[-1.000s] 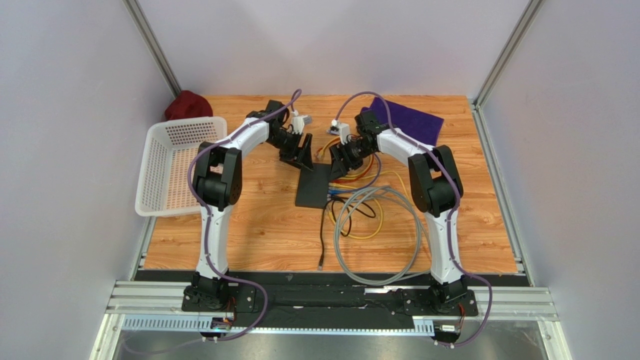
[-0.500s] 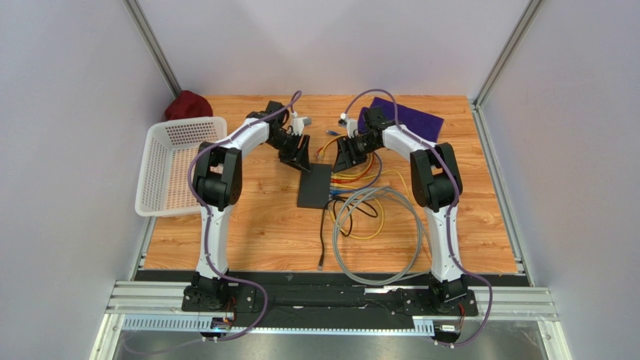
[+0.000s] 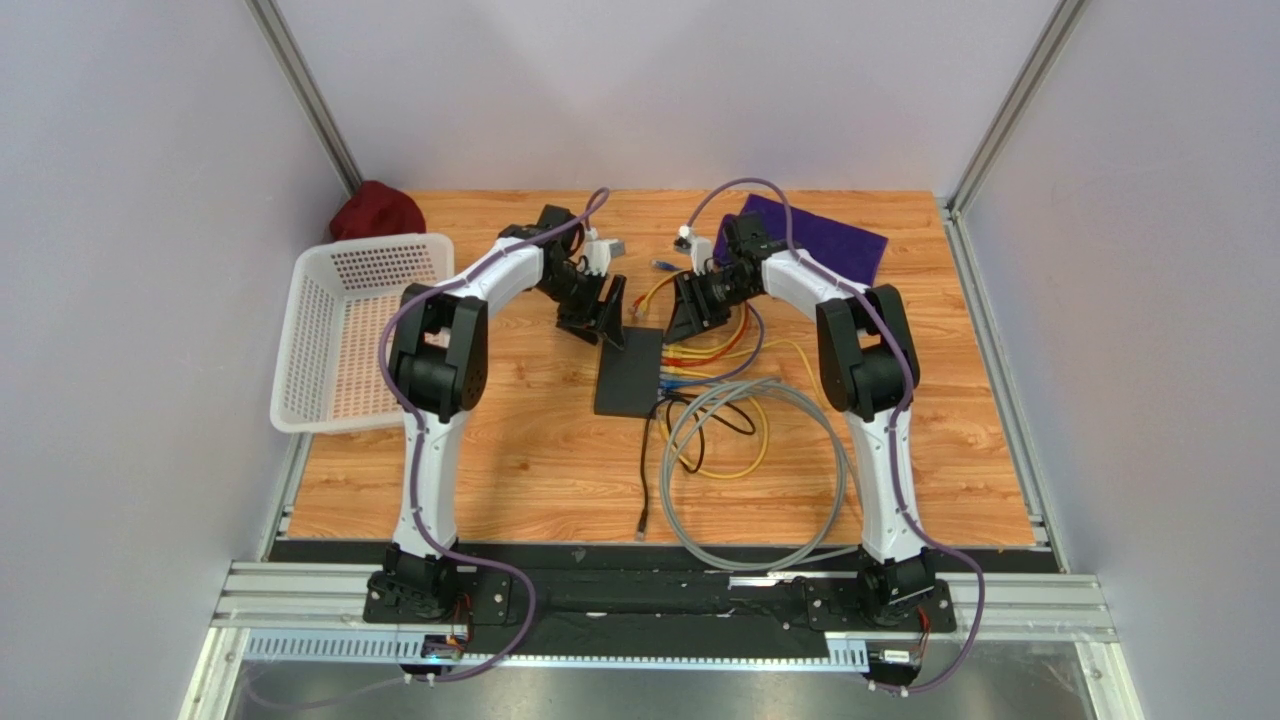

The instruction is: Pull the plug from the switch port

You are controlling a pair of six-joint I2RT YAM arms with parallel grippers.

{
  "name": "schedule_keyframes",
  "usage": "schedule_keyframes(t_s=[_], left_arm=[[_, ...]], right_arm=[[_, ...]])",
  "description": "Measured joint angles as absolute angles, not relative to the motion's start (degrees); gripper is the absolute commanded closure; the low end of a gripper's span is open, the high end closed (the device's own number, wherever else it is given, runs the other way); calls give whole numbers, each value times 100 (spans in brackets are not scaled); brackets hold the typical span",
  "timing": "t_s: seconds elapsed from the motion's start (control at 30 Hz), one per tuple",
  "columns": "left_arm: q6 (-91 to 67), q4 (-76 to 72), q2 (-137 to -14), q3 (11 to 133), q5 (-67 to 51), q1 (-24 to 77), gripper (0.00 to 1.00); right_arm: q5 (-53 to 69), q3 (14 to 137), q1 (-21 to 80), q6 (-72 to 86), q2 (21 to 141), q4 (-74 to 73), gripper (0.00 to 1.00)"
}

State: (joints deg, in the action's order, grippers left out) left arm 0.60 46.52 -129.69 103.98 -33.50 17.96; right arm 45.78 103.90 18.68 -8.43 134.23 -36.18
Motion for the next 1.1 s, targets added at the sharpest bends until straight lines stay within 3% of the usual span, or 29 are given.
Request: schedule_keyframes(t_s=[0.17,0.47,0.57,0.73,1.1], left_arm=[[30,4711,-13008,10438,-3273,1802,31],[25,4727,-13037,10457,-3253,1802,31],[21,4748,-13054,10486,-3253,1800,31],[12,4768,-13065,10510,-3260,1802,31],[23,4781,-13096,10543,-3321,1800,31]], right_arm=[[4593,10514,1896,-864,13493,-3721,48],[4558,11000,2169,-1092,13732,-4200,56],[4619,10995,2209,-1146,13732,-4276,53],[4960,10989,2067,-1208,13782,-4329,38],[5247,10989,1914,-1179,13858,-4480,53]])
